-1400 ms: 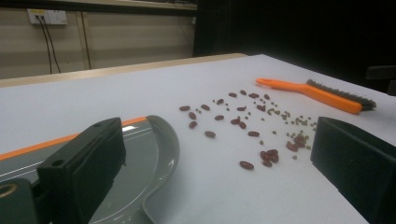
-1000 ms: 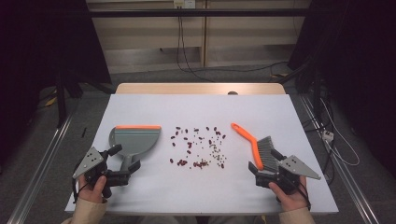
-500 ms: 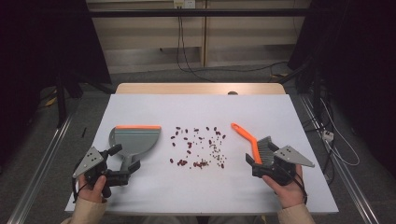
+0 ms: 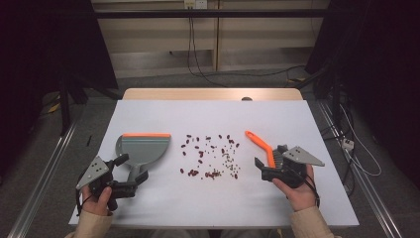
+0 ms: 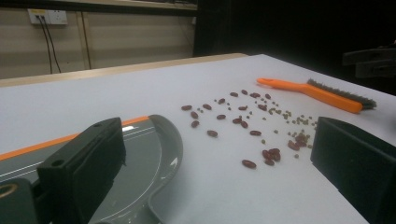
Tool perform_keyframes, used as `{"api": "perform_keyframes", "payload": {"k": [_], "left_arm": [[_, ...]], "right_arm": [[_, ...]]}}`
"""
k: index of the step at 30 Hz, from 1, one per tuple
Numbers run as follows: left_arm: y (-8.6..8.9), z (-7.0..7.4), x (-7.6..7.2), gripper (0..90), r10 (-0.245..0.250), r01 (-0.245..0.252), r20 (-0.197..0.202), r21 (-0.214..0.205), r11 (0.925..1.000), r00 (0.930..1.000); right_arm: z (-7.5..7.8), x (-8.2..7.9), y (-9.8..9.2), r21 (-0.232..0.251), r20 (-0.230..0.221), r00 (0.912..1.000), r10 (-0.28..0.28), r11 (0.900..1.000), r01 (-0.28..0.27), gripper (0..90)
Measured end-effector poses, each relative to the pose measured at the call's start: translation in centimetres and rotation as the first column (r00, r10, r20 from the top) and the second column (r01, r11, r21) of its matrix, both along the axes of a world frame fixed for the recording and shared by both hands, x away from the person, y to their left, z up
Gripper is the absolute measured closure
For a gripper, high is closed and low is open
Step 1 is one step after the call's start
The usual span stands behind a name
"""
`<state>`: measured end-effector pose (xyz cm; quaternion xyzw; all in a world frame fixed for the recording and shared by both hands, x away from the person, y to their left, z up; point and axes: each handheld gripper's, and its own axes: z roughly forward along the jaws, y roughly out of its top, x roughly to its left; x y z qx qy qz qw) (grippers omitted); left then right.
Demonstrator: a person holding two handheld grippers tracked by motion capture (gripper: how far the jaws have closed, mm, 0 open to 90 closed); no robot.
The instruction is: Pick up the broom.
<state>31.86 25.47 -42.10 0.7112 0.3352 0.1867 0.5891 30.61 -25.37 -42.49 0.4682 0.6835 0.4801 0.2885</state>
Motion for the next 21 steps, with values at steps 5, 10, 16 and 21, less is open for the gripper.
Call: {"api": "perform_keyframes", "payload": {"k": [5, 10, 16, 21], "left_arm": [[-0.1, 0.0, 0.1, 2.8, -0.001, 0.001, -0.001, -0.004, 1.0000, 1.0000], [-0.3, -0.1, 0.2, 2.8, -0.010, 0.010, -0.002, 0.000, 1.0000, 1.0000], [-0.2, -0.1, 0.2, 2.8, -0.010, 0.010, -0.002, -0.002, 0.9999, 0.9999], [-0.2, 0.0, 0.2, 2.8, -0.010, 0.010, 0.000, -0.004, 0.9999, 1.0000]], "right_arm": [[0.2, 0.8, -0.1, -0.004, -0.010, 0.9999, -0.007, 1.0000, 0.007, 7.6], [0.5, 1.7, -0.1, -0.014, -0.029, 0.9995, -0.010, 0.9999, 0.009, 7.6], [0.6, 3.4, -0.4, -0.041, -0.069, 0.9973, -0.028, 0.9989, 0.025, 8.1], [0.4, 5.1, -1.0, -0.048, -0.113, 0.9927, -0.042, 0.9982, 0.037, 9.9]]}}
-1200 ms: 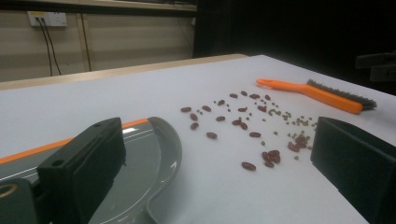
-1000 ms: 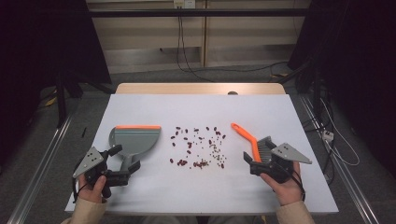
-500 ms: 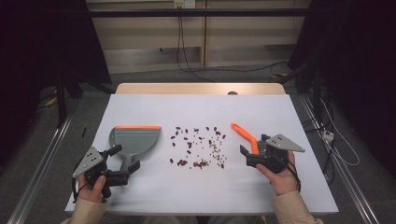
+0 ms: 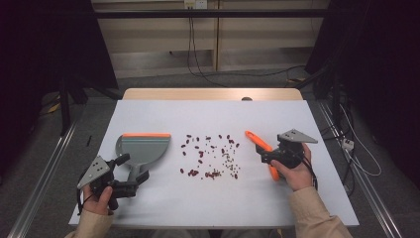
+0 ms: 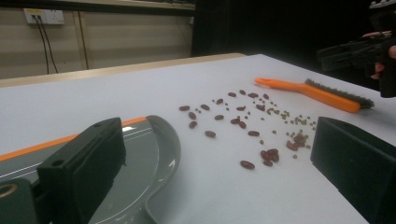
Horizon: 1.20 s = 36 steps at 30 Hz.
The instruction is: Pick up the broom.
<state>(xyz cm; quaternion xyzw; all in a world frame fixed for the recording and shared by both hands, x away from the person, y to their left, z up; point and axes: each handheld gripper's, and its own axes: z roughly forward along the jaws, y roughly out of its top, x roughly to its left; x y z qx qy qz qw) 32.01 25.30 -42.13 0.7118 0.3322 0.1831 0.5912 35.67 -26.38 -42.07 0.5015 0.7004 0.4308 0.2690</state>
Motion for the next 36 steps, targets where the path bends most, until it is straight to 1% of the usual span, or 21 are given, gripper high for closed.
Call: {"api": "perform_keyframes", "payload": {"k": [4, 6, 7, 9, 10, 11, 14, 16, 17, 18, 19, 20, 21, 23, 24, 26, 28, 31, 33, 34, 36], "left_arm": [[0.0, 0.0, 0.0, 2.8, -0.002, 0.002, 0.001, 0.000, 1.0000, 1.0000], [0.0, 0.0, 0.0, 2.8, -0.004, 0.004, 0.002, 0.000, 1.0000, 1.0000], [0.0, 0.0, 0.0, 2.8, -0.003, 0.003, 0.002, -0.001, 1.0000, 1.0000], [0.1, 0.0, 0.0, 2.8, -0.003, 0.003, 0.002, -0.001, 1.0000, 1.0000], [0.1, 0.0, 0.0, 2.8, -0.002, 0.002, 0.000, -0.002, 1.0000, 1.0000], [0.1, 0.0, 0.0, 2.8, -0.002, 0.002, 0.000, -0.002, 1.0000, 1.0000], [0.1, 0.0, 0.0, 2.8, -0.003, 0.003, -0.002, -0.002, 1.0000, 1.0000], [0.0, 0.0, 0.0, 2.8, -0.005, 0.005, -0.001, -0.002, 1.0000, 1.0000], [0.0, 0.0, 0.0, 2.8, -0.005, 0.005, -0.002, -0.001, 1.0000, 1.0000], [0.0, 0.0, 0.0, 2.8, -0.005, 0.005, -0.002, -0.001, 1.0000, 1.0000], [0.0, -0.1, 0.0, 2.8, -0.006, 0.006, -0.002, -0.001, 1.0000, 1.0000], [0.0, -0.1, 0.0, 2.8, -0.007, 0.007, -0.002, 0.000, 1.0000, 1.0000], [0.0, -0.1, 0.0, 2.8, -0.009, 0.009, -0.002, 0.002, 1.0000, 1.0000], [0.0, -0.1, 0.1, 2.8, -0.011, 0.011, -0.005, 0.000, 0.9999, 0.9999], [0.0, -0.1, 0.1, 2.8, -0.011, 0.011, -0.005, 0.001, 0.9999, 0.9999], [0.0, -0.1, 0.1, 2.8, -0.011, 0.011, -0.004, -0.002, 0.9999, 0.9999], [0.0, -0.1, 0.1, 2.8, -0.009, 0.009, -0.004, -0.003, 1.0000, 1.0000], [0.0, -0.1, 0.1, 2.8, -0.009, 0.009, -0.005, 0.000, 1.0000, 0.9999], [0.0, -0.1, 0.1, 2.8, -0.009, 0.009, -0.005, 0.000, 1.0000, 0.9999], [0.0, -0.1, 0.1, 2.8, -0.009, 0.009, -0.005, 0.001, 1.0000, 0.9999], [0.0, -0.1, 0.1, 2.8, -0.009, 0.009, -0.005, 0.001, 1.0000, 0.9999]], "right_arm": [[-0.4, 1.3, -0.6, -0.005, -0.028, 0.9993, -0.023, 0.9997, 0.023, 12.7], [-0.7, 1.8, -0.8, -0.013, -0.046, 0.9985, -0.030, 0.9995, 0.030, 17.3], [-1.2, 2.2, -1.0, -0.018, -0.067, 0.9971, -0.035, 0.9993, 0.033, 18.8], [-1.4, 2.4, -1.0, -0.021, -0.078, 0.9962, -0.039, 0.9991, 0.037, 19.8], [-1.7, 2.6, -1.1, -0.031, -0.101, 0.9940, -0.043, 0.9987, 0.041, 24.6], [-1.7, 2.6, -1.1, -0.031, -0.101, 0.9940, -0.043, 0.9987, 0.041, 24.6], [-2.0, 2.9, -1.1, -0.043, -0.133, 0.9902, -0.043, 0.9984, 0.038, 32.4], [-2.3, 3.2, -1.2, -0.056, -0.172, 0.9840, -0.045, 0.9978, 0.036, 33.2], [-2.3, 3.2, -1.2, -0.056, -0.172, 0.9840, -0.045, 0.9978, 0.036, 33.2], [-2.3, 3.3, -1.2, -0.061, -0.186, 0.9817, -0.042, 0.9976, 0.031, 35.2], [-2.4, 3.4, -1.2, -0.064, -0.197, 0.9795, -0.039, 0.9976, 0.027, 40.3], [-2.5, 3.5, -1.1, -0.070, -0.215, 0.9761, -0.035, 0.9973, 0.021, 41.0], [-2.5, 3.5, -1.1, -0.070, -0.215, 0.9761, -0.035, 0.9973, 0.021, 41.0], [-2.5, 3.6, -1.2, -0.084, -0.214, 0.9760, -0.038, 0.9963, 0.020, 44.3], [-2.5, 3.7, -1.2, -0.083, -0.228, 0.9729, -0.037, 0.9964, 0.018, 44.4], [-2.6, 3.9, -1.3, -0.084, -0.241, 0.9699, -0.038, 0.9963, 0.018, 44.4], [-2.6, 4.2, -1.4, -0.081, -0.268, 0.9623, -0.046, 0.9964, 0.025, 44.5], [-2.8, 4.3, -1.5, -0.085, -0.296, 0.9532, -0.060, 0.9958, 0.036, 48.5], [-3.1, 4.4, -1.5, -0.086, -0.332, 0.9410, -0.066, 0.9955, 0.040, 50.0], [-3.2, 4.5, -1.6, -0.086, -0.341, 0.9380, -0.061, 0.9957, 0.034, 52.4], [-3.2, 4.6, -1.6, -0.079, -0.348, 0.9351, -0.070, 0.9959, 0.045, 54.7]]}}
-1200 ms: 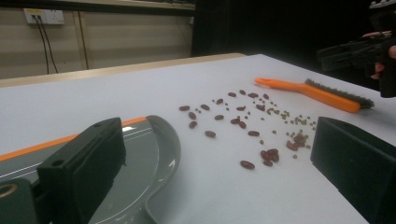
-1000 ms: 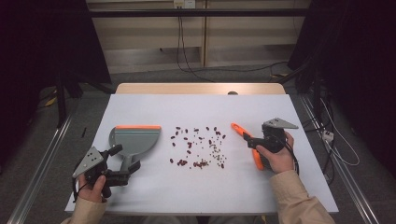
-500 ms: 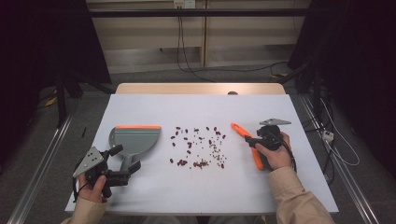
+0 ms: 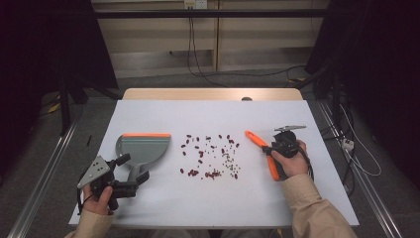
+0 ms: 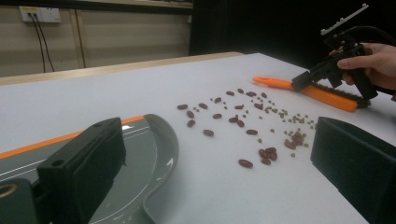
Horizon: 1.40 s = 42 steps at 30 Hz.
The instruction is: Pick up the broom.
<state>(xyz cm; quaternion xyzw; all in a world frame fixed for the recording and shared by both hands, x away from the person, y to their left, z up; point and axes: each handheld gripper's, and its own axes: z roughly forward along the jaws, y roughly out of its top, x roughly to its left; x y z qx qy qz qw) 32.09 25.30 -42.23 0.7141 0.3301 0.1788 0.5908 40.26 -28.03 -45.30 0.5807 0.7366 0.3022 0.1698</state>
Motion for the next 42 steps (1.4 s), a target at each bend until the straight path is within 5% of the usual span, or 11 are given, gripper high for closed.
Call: {"api": "perform_keyframes", "payload": {"k": [4, 13, 21, 42], "left_arm": [[0.0, 0.0, 0.0, 2.8, -0.001, 0.001, -0.002, 0.001, 1.0000, 1.0000], [-0.1, 0.0, 0.1, 2.8, -0.003, 0.003, -0.003, 0.004, 1.0000, 1.0000], [-0.1, 0.0, 0.1, 2.8, -0.009, 0.009, 0.003, 0.012, 0.9999, 1.0000], [-0.1, 0.1, 0.3, 2.8, 0.003, -0.003, -0.003, 0.008, 1.0000, 1.0000]], "right_arm": [[0.1, 0.0, -0.1, 0.057, -0.026, 0.9997, 0.001, 0.9984, 0.001, 67.0], [0.6, 0.2, 1.0, -0.039, -0.070, 0.9968, 0.039, 0.9984, -0.042, 66.3], [0.1, 0.3, 0.4, 0.011, -0.068, 0.9966, 0.046, 0.9989, -0.046, 66.9], [0.3, 0.3, 1.2, -0.038, -0.072, 0.9972, 0.017, 0.9991, -0.020, 68.2]]}}
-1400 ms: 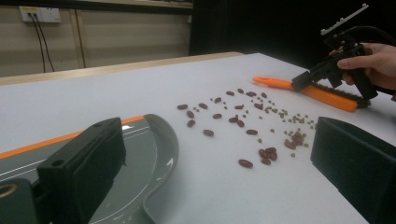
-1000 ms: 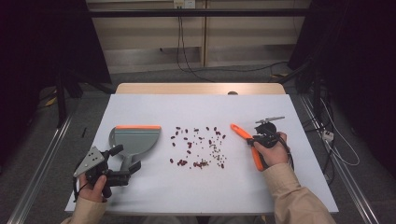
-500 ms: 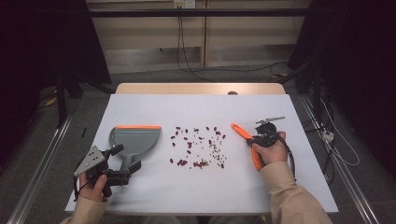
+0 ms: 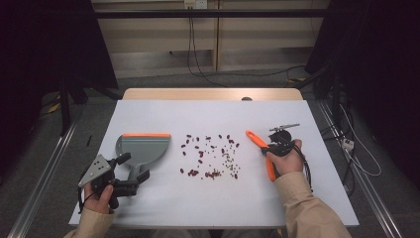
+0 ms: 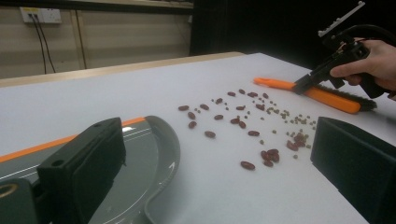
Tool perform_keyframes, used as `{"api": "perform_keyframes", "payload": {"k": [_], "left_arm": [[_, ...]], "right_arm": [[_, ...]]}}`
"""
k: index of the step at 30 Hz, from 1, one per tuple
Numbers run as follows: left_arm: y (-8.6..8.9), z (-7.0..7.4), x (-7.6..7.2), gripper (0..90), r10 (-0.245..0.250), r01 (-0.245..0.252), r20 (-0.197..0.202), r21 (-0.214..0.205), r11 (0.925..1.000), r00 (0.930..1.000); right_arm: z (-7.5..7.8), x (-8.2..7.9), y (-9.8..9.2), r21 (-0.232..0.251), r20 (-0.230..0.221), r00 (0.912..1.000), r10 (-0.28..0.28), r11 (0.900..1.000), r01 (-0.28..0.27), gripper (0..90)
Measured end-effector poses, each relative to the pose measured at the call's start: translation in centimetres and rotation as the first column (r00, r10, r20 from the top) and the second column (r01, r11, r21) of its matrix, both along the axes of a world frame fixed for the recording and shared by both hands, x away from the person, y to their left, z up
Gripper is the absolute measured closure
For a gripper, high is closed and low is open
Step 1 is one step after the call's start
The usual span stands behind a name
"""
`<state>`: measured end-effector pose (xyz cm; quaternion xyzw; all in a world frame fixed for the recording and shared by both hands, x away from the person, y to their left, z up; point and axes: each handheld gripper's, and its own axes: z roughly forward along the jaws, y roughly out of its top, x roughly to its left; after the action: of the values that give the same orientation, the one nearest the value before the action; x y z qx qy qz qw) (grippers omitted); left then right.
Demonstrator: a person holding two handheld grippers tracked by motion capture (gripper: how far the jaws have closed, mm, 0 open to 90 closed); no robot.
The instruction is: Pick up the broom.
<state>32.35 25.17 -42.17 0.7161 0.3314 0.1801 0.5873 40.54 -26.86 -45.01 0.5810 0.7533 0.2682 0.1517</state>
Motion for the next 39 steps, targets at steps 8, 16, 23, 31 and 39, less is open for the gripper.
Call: {"api": "perform_keyframes", "payload": {"k": [8, 16, 23, 31, 39], "left_arm": [[0.0, 0.0, 0.0, 2.8, -0.004, 0.004, 0.006, 0.004, 1.0000, 1.0000], [-0.1, 0.0, 0.1, 2.8, -0.003, 0.003, 0.002, 0.002, 1.0000, 1.0000], [0.1, 0.0, -0.1, 2.8, 0.004, -0.004, 0.004, 0.002, 1.0000, 1.0000], [0.1, 0.0, -0.1, 2.8, 0.005, -0.005, 0.003, 0.004, 1.0000, 1.0000], [0.0, -0.1, 0.0, 2.8, 0.000, 0.000, 0.000, 0.010, 0.9999, 1.0000]], "right_arm": [[0.2, 0.0, 0.0, 0.009, 0.009, 0.9997, -0.022, 0.9997, 0.022, 69.4], [1.0, 0.4, -0.3, 0.047, -0.002, 0.9997, -0.024, 0.9986, 0.025, 72.2], [0.8, 0.6, -0.2, 0.034, -0.025, 0.9997, -0.006, 0.9994, 0.007, 71.5], [0.8, 0.2, -0.1, 0.006, -0.022, 0.9997, 0.003, 1.0000, -0.003, 67.5], [1.2, -0.6, -0.2, 0.015, -0.026, 0.9994, -0.023, 0.9996, 0.024, 63.2]]}}
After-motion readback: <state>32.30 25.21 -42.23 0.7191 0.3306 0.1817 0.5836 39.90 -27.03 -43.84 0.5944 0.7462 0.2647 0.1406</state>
